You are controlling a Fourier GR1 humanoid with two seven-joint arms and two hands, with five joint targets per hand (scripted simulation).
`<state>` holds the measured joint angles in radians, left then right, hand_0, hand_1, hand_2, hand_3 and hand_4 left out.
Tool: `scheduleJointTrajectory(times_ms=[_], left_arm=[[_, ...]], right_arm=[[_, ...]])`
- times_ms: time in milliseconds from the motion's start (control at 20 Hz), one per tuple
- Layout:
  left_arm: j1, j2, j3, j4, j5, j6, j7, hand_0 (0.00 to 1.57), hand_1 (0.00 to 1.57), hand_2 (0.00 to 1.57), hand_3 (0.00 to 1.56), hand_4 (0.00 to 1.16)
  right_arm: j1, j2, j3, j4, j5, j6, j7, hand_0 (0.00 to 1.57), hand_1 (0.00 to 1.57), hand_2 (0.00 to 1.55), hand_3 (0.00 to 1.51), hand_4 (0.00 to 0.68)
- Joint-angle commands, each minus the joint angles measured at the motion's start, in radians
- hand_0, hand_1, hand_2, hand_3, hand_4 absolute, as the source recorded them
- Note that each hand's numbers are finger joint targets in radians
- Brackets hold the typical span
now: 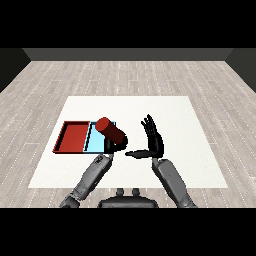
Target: Pick the red can and put it in the red box
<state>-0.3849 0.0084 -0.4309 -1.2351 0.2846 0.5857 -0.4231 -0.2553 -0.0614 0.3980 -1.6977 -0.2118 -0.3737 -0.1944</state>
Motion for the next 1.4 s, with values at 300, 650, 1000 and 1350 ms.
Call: scheduleJointTrajectory(times_ms=[300,650,1000,1350], left_arm=[[0.002,0.179,0.199,-0.061,0.015,-0.094,0.053,1.57,1.57,1.57,1.48,1.13],[0.043,0.32,0.263,-0.078,-0.054,-0.05,0.141,1.57,1.57,1.57,1.49,1.11],[-0.01,0.51,0.329,0.22,-0.106,-0.143,0.242,1.57,1.57,1.55,1.49,1.11],[-0.148,0.538,0.325,0.647,-0.191,-0.168,0.316,1.57,1.57,1.52,1.43,1.02]], right_arm=[[0.185,-0.129,-0.123,-0.218,-0.063,0.105,0.023,0.0,0.0,0.0,0.0,0.0],[0.387,-0.169,-0.224,-0.213,-0.14,0.19,-0.071,0.0,0.0,0.0,0.0,0.0],[0.349,-0.154,-0.245,-0.167,-0.161,0.199,-0.051,0.0,0.0,0.0,0.0,0.0],[0.29,-0.132,-0.277,-0.031,-0.145,0.198,-0.098,0.0,0.0,0.0,0.0,0.0]])
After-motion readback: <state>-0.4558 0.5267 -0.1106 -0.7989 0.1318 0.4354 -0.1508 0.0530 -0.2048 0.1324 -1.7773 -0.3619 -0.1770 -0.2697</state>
